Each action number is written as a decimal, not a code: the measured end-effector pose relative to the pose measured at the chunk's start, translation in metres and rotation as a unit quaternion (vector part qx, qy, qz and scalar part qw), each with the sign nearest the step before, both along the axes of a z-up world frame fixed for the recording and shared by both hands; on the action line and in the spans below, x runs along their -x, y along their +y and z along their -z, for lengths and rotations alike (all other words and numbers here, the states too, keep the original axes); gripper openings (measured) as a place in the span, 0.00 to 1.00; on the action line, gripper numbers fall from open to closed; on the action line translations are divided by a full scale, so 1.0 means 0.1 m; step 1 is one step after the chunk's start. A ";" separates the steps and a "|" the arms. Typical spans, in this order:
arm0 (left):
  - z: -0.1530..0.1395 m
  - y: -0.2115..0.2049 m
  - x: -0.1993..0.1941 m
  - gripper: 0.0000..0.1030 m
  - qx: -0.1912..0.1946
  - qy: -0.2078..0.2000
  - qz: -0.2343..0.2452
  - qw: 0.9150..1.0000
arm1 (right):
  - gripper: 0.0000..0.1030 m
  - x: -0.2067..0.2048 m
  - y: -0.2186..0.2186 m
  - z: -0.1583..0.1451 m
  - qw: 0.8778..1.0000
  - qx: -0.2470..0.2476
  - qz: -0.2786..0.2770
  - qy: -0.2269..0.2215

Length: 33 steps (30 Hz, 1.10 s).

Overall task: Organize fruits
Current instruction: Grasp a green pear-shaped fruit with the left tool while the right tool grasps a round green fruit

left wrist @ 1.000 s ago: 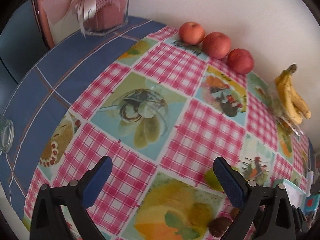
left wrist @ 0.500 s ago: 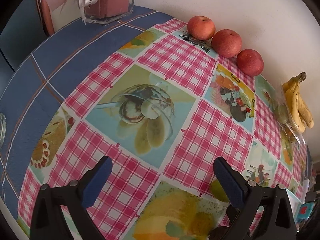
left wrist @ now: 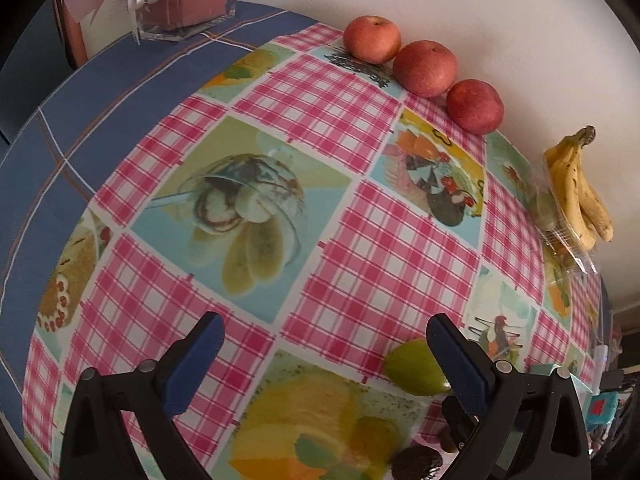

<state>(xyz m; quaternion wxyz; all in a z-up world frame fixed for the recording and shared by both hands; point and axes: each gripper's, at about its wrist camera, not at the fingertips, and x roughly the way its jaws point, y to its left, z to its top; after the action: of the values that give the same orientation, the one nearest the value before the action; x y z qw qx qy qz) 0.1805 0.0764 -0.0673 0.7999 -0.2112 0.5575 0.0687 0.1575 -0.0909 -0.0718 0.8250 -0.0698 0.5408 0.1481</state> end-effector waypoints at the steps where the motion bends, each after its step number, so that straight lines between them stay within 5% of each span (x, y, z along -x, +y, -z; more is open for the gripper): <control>1: 0.00 -0.01 0.00 0.99 0.003 0.000 0.002 1.000 | 0.52 0.01 -0.01 -0.01 1.000 -0.001 0.001 -0.001; 14: 0.02 -0.24 -0.01 0.97 0.034 0.002 0.035 0.999 | 0.51 0.08 -0.25 -0.14 1.000 -0.002 0.026 -0.006; 28: 0.10 -0.56 -0.02 0.55 0.060 0.013 0.079 0.995 | 0.51 0.30 -0.66 -0.43 0.996 -0.021 0.077 -0.026; 33: 0.09 -0.52 0.00 0.55 0.065 0.005 0.074 0.995 | 0.51 0.39 -0.84 -0.56 0.994 -0.035 0.100 -0.035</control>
<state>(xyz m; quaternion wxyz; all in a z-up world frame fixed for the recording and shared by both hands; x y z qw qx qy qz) 0.1809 0.0245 -0.0761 0.7846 -0.2205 0.5788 -0.0256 0.1181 -0.1751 -0.0159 0.8562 0.0084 0.5102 0.0812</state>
